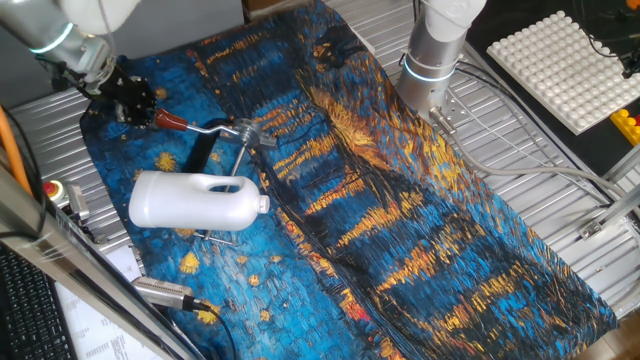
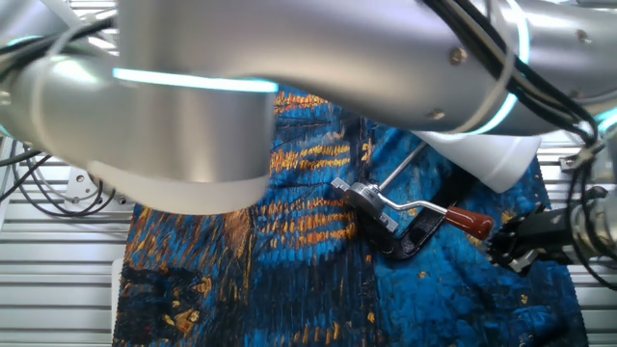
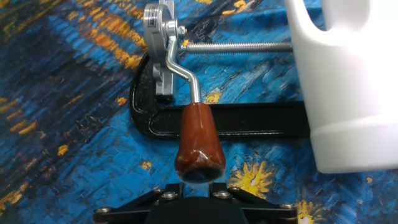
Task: Pull up the lever
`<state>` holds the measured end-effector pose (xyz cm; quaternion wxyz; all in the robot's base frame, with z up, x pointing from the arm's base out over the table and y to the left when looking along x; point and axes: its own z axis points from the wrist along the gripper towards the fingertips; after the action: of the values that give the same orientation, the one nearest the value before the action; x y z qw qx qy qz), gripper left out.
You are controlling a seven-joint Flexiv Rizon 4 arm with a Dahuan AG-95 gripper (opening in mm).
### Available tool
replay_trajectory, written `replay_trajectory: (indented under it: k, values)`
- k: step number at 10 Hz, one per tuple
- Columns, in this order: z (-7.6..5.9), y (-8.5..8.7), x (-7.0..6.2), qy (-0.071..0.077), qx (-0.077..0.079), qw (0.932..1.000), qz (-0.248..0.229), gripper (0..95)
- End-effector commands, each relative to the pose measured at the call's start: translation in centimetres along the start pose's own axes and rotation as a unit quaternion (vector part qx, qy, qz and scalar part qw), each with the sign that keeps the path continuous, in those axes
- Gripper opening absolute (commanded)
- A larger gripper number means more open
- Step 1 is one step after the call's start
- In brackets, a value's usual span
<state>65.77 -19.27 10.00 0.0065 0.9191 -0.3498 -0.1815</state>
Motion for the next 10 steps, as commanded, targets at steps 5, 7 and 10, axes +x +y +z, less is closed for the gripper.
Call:
replay_trajectory:
  k: [5,7,10]
  values:
    - [-0.05,-0.51,-0.48,-0.017,-0.002,0.9998,0.012,19.0]
    - [-0.22,-0.61,-0.66,-0.017,-0.002,0.9997,0.014,19.0]
    - [-0.48,-0.61,-0.79,-0.020,-0.003,0.9997,0.015,19.0]
